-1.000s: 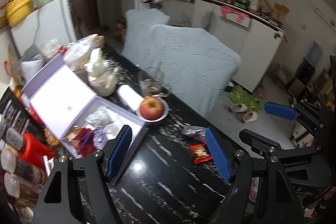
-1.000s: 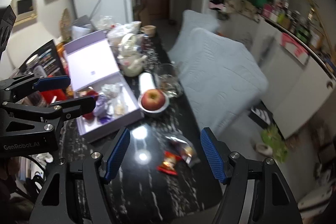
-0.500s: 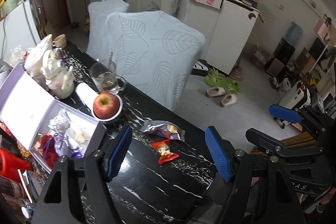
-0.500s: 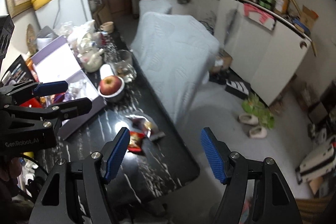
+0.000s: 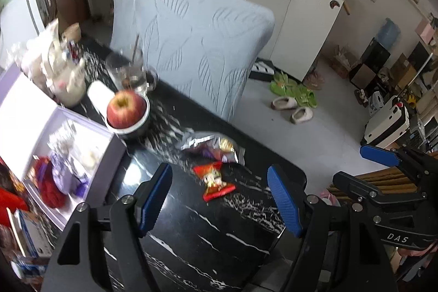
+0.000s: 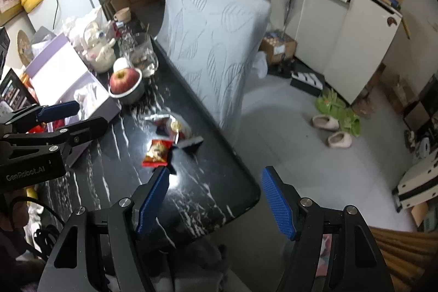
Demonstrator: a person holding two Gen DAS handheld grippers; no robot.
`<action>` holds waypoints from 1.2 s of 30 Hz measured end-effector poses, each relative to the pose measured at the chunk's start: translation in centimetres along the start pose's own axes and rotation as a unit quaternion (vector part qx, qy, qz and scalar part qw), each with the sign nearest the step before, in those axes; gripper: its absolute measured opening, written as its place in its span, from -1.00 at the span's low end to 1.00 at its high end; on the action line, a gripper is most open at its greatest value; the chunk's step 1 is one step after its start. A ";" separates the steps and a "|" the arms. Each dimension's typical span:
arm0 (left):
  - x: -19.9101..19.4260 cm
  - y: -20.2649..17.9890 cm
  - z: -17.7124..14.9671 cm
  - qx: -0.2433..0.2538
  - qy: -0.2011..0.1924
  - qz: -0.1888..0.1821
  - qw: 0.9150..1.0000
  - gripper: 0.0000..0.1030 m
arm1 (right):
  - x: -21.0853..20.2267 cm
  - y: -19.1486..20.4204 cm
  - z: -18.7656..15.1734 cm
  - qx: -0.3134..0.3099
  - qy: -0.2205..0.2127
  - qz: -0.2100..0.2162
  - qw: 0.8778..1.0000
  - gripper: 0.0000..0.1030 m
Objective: Organize soft objects
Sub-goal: 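Move both tools down over the red-gold and silver snack bags on the table, then grasp the red-gold snack bag with the left tool while the right tool grasps the silver bag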
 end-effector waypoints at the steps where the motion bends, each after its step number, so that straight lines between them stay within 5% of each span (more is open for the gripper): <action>1: 0.4 0.2 -0.2 -0.005 0.005 -0.001 1.000 0.39 | 0.4 0.1 -0.1 -0.002 0.004 0.002 1.000 0.36; 19: 9.4 4.2 -4.1 -0.072 0.084 -0.005 0.994 0.39 | 9.5 2.0 -1.3 -0.035 0.092 0.032 0.995 0.36; 33: 16.1 4.6 -5.3 -0.094 0.142 -0.034 0.985 0.39 | 14.3 1.1 1.2 -0.046 0.123 0.036 0.991 0.36; 36: 16.8 5.1 -5.4 -0.099 0.143 -0.034 0.984 0.14 | 15.0 1.4 1.9 -0.056 0.127 0.045 0.989 0.36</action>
Point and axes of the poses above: each gripper's, at about its wrist camera, not at the fingertips, and x roughly the way its jaws point, y to its left, z to its top, the point moved 8 cm from there along x, roughly the way its jaws point, and after that the axes turned 7 degrees about -z, right-handed, at the moved point
